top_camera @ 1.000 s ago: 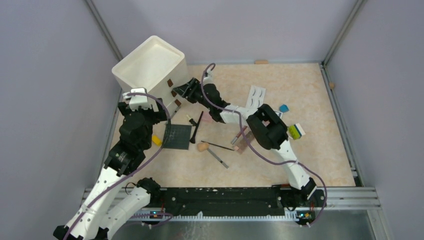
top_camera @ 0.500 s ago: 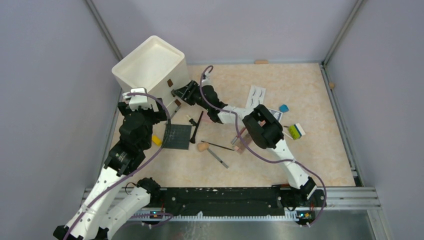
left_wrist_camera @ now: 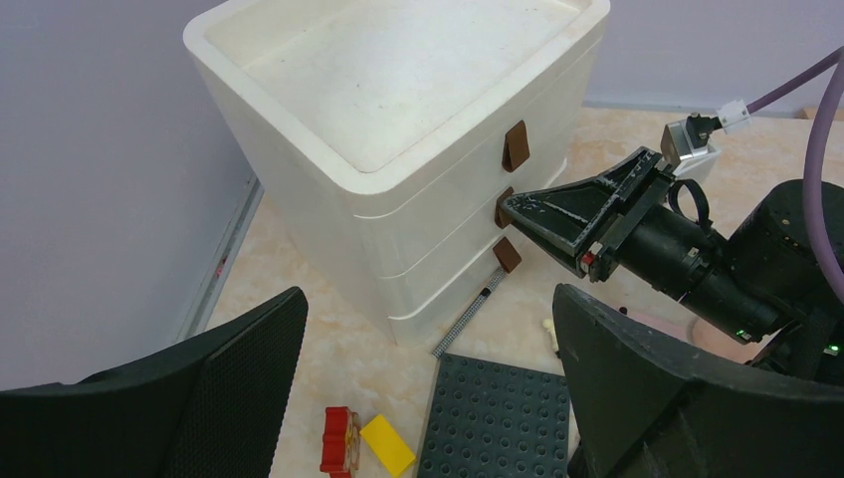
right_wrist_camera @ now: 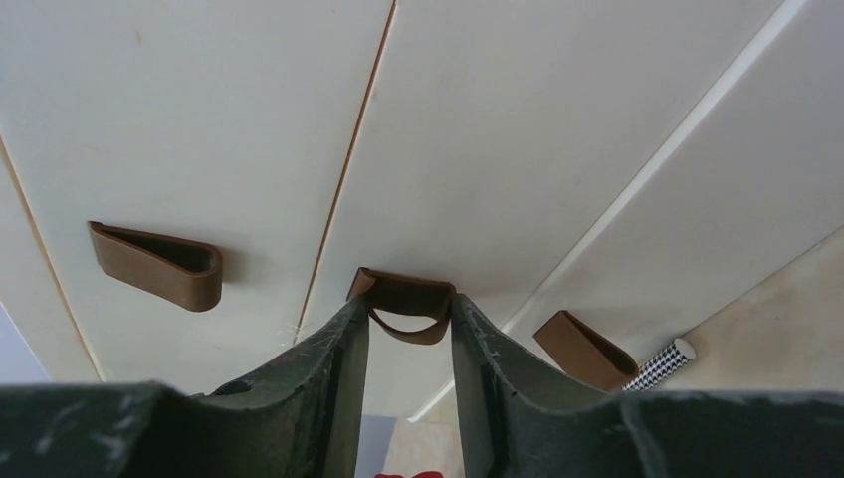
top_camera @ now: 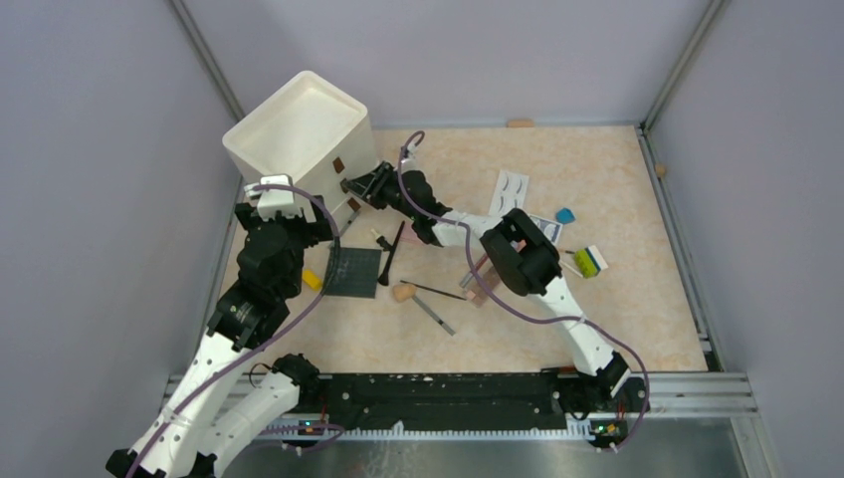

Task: Organize the makeup
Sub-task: Open the drawer in the storage box.

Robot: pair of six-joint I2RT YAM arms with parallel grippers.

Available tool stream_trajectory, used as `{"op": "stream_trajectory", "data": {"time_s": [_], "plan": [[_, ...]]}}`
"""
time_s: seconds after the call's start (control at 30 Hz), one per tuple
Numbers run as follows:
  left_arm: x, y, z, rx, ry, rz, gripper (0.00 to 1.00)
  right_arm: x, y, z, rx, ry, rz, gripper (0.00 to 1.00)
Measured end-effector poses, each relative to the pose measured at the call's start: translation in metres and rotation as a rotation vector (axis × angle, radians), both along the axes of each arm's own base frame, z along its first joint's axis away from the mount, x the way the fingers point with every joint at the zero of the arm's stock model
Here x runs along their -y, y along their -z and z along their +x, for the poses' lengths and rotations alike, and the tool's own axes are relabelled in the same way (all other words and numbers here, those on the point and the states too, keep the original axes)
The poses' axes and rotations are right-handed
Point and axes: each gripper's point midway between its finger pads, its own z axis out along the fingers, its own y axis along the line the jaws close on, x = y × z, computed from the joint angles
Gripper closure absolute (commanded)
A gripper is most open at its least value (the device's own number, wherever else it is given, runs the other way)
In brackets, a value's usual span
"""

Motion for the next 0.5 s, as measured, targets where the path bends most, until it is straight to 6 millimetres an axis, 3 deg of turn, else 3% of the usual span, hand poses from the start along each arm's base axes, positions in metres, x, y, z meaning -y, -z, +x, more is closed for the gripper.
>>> {"op": "stream_trajectory", "data": {"time_s": [0.17, 0.3, 0.5], "plan": [[0.0, 0.0, 0.0, 0.0, 0.002, 0.0, 0.02, 0.002, 0.003, 0.002, -0.01, 0.001, -0.003, 0.8], [0.001, 0.0, 0.0, 0.0, 0.004, 0.0, 0.02, 0.003, 0.006, 0.001, -0.006, 0.002, -0.002, 0.98], [0.001, 0.0, 0.0, 0.0, 0.005, -0.001, 0.02, 0.014, 0.02, -0.004, 0.012, 0.02, 0.004, 1.0]]}}
